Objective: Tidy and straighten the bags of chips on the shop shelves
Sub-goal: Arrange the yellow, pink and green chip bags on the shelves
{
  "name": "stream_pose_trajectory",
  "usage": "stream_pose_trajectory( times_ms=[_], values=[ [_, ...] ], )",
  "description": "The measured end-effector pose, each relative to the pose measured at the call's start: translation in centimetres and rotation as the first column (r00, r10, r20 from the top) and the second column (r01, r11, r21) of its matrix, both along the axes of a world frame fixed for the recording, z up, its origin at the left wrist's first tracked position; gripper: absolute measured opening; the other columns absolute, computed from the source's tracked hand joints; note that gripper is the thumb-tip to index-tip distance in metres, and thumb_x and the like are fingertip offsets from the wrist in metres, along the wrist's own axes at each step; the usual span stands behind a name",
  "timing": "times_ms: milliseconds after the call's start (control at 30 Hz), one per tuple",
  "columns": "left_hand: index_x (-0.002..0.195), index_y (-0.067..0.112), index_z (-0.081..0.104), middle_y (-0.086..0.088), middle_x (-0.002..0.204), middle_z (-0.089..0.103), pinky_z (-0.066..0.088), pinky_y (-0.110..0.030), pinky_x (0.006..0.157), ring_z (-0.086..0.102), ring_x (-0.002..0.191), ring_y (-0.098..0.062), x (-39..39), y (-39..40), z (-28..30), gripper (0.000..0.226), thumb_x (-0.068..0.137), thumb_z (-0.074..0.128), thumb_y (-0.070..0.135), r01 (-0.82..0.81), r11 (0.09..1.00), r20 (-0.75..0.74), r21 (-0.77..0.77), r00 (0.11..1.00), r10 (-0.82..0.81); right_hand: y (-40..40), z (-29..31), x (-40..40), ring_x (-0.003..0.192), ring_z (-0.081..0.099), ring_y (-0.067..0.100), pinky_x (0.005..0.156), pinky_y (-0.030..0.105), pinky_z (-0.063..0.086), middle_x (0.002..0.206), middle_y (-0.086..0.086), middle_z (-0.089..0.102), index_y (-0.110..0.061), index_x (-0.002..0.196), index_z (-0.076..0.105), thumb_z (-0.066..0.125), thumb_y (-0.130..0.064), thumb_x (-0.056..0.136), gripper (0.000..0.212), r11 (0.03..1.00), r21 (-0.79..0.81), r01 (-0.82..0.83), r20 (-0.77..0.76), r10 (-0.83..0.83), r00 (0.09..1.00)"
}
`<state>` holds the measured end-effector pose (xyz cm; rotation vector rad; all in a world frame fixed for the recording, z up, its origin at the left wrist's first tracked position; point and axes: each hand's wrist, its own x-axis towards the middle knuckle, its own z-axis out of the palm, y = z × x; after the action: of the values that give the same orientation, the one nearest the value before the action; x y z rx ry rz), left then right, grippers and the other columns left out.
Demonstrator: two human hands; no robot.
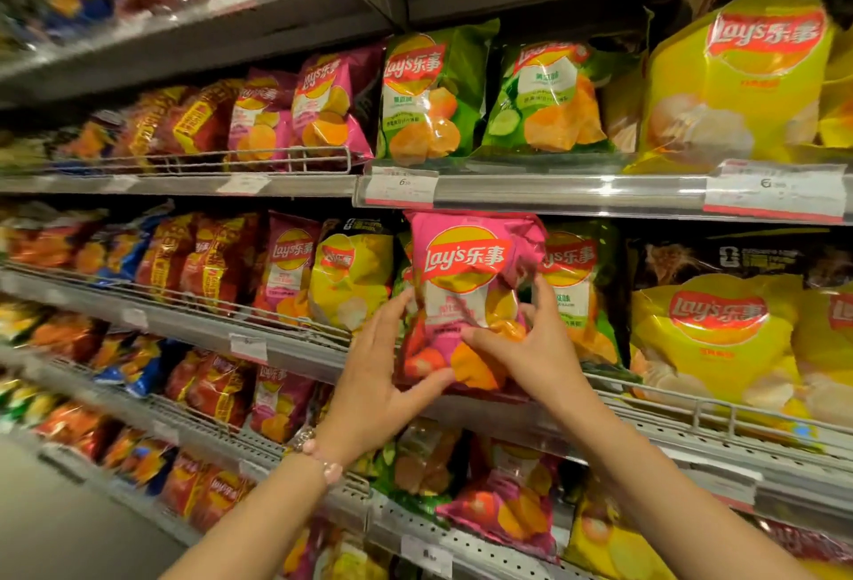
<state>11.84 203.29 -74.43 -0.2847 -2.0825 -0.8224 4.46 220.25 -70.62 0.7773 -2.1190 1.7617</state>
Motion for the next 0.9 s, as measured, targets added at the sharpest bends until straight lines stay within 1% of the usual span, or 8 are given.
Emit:
stream_pose_trajectory(
  times_ms=[100,167,367,467,533,600,700,900],
  values=[
    [0.136,0.027,0.039,0.005,0.133,0.044,0.031,-0.010,0.097,0.042,0.124,-0.008,-1.5,-3.3,1.4,0.063,0.083,0.065,0.048,-0.128,0.981,-0.041,0.147,0.990,0.135,-0.4,0.2,-0.1,0.091,0.050,-0.001,0.085,0.024,0.041,0.094,-0.022,0.047,-0.024,0.149,0.017,0.086,-0.030,0.064,0.108,1.000,0.020,-0.002,-0.005,0.002,1.000],
    [0.134,0.014,0.044,-0.001,0.127,0.046,0.036,-0.023,0.099,0.044,0.123,-0.020,-2.9,-5.9,2.6,0.061,0.082,0.073,0.030,-0.256,0.937,-0.030,0.238,0.962,0.271,-0.9,0.1,0.1,0.085,0.048,-0.009,0.083,0.021,0.038,0.092,-0.028,0.043,-0.024,0.150,0.015,0.085,-0.031,0.066,0.110,0.999,0.036,0.000,-0.010,0.001,1.000],
    [0.150,0.021,0.021,-0.012,0.151,0.025,0.030,-0.048,0.112,0.025,0.139,-0.029,-6.6,-13.4,3.6,0.114,0.060,0.087,0.047,-0.407,0.865,0.238,0.292,0.907,0.347,-2.8,-0.8,-0.3,0.101,0.056,0.007,0.094,0.033,0.046,0.109,-0.009,0.056,-0.025,0.150,0.017,0.085,-0.028,0.064,0.110,0.999,0.034,-0.025,-0.014,0.026,1.000],
    [0.153,0.021,0.006,-0.009,0.157,0.019,0.028,-0.045,0.115,0.023,0.143,-0.025,-7.8,-15.4,3.1,0.142,0.042,0.088,0.057,-0.310,0.887,0.357,0.343,0.916,0.182,-4.2,-1.1,-0.6,0.089,0.056,-0.009,0.083,0.024,0.046,0.098,-0.024,0.054,-0.023,0.149,0.022,0.085,-0.022,0.065,0.105,1.000,-0.001,0.006,-0.018,-0.006,1.000],
    [0.152,0.020,0.006,-0.006,0.155,0.026,0.031,-0.041,0.114,0.031,0.140,-0.021,-8.6,-16.1,2.7,0.152,0.032,0.086,0.067,-0.241,0.901,0.377,0.359,0.921,0.096,-5.3,-1.4,-0.7,0.103,0.060,0.005,0.092,0.034,0.049,0.108,-0.011,0.060,-0.023,0.150,0.018,0.085,-0.023,0.065,0.108,1.000,-0.010,0.016,-0.012,-0.017,1.000],
    [0.149,0.023,0.017,-0.003,0.148,0.040,0.037,-0.043,0.110,0.042,0.134,-0.019,-9.4,-16.7,2.3,0.146,0.029,0.085,0.071,-0.178,0.931,0.340,0.317,0.938,0.064,-6.2,-1.7,-0.5,0.116,0.057,0.019,0.099,0.045,0.047,0.124,0.004,0.059,-0.025,0.150,0.015,0.085,-0.027,0.065,0.111,0.999,-0.005,0.039,-0.033,-0.039,0.999],
    [0.138,0.037,0.028,0.007,0.127,0.059,0.047,-0.044,0.100,0.058,0.116,-0.011,-10.6,-16.7,1.8,0.124,0.034,0.088,0.067,-0.061,0.960,0.261,0.272,0.965,-0.012,-7.2,-2.2,-0.1,0.117,0.055,0.018,0.097,0.041,0.047,0.126,0.003,0.059,-0.028,0.149,0.016,0.084,-0.035,0.063,0.110,0.991,0.044,0.126,-0.116,-0.120,0.986],
    [0.140,0.020,0.030,0.000,0.129,0.057,0.046,-0.045,0.101,0.056,0.117,-0.017,-10.9,-16.5,2.0,0.113,0.046,0.088,0.045,-0.006,0.955,0.161,0.296,0.986,-0.043,-8.5,-2.4,-0.1,0.117,0.055,0.017,0.098,0.045,0.047,0.126,0.000,0.058,-0.029,0.148,0.018,0.085,-0.032,0.063,0.108,0.985,0.012,0.173,-0.145,-0.170,0.975]
  ],
)
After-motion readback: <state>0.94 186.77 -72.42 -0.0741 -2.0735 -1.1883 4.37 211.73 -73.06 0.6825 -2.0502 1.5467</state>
